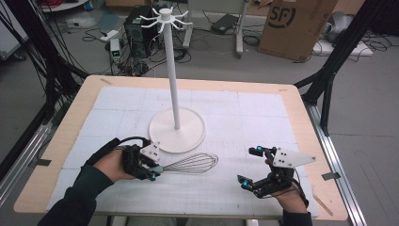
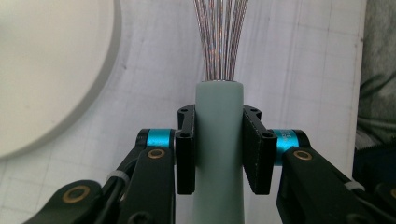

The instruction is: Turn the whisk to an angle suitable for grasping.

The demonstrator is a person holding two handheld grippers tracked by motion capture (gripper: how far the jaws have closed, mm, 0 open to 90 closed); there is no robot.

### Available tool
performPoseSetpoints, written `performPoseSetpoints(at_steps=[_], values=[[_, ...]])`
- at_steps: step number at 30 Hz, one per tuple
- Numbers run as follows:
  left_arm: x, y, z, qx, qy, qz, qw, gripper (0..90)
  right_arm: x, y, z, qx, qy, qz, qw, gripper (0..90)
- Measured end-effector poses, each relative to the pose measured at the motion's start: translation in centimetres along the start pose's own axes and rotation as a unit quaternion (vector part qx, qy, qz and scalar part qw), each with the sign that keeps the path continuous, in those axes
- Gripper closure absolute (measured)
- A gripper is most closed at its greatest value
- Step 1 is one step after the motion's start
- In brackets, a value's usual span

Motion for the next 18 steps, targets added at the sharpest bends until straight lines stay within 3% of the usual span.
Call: performPoseSetpoints(at_steps=[18], values=[[-4.6, -0.2, 3.0, 0.023, -0.032, 0.021, 0.9990, 69.5, -0.3, -0.2, -1.1, 0.007, -0.013, -0.002, 0.9999, 0.0]])
Point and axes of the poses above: each handheld gripper's, and its own axes: z roughly forward along the jaws, x roughly out of its underside, y roughly to its left, the point moved 5 cm from there along z, roughly forward along the jaws, and after that the axes turned 3 degrees about -x, right-handed, at the moved point
